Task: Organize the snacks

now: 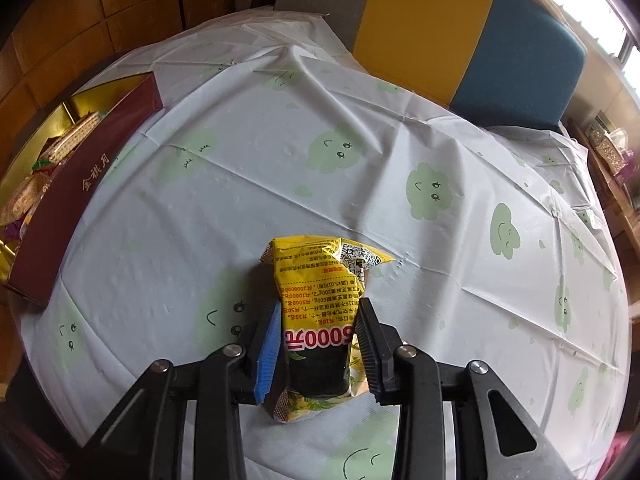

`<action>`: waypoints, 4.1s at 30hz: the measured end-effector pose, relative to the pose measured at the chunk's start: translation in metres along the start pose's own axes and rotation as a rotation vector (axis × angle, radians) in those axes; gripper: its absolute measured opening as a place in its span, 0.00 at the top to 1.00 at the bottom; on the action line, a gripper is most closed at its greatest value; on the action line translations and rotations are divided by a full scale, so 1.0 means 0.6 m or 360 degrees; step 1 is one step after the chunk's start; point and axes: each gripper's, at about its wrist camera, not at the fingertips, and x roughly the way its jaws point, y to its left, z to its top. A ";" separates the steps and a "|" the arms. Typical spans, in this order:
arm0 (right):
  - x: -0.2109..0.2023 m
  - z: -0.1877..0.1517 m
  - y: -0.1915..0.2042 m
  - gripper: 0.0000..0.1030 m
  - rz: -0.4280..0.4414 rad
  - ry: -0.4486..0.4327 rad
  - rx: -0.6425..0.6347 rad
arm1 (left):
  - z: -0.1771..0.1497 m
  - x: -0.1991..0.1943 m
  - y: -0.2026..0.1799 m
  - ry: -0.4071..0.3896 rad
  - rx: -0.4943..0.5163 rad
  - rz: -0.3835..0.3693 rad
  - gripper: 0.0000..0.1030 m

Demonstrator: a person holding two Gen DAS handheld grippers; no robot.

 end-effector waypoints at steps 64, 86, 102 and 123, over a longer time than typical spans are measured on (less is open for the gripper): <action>-0.062 0.113 0.449 0.54 0.0704 -0.0089 -0.0260 | -0.017 -0.038 0.133 -0.0175 -0.0242 0.0159 0.38; -0.158 0.028 0.362 0.36 0.0366 -0.0519 0.0043 | -0.040 -0.108 0.041 -0.0383 -0.0089 0.0254 0.31; -0.159 0.011 0.345 0.33 0.0323 -0.0547 0.0069 | -0.049 -0.115 0.006 -0.0408 0.0006 0.0297 0.31; -0.158 0.009 0.350 0.31 0.0314 -0.0543 0.0048 | -0.053 -0.117 0.006 -0.0402 0.0011 0.0292 0.31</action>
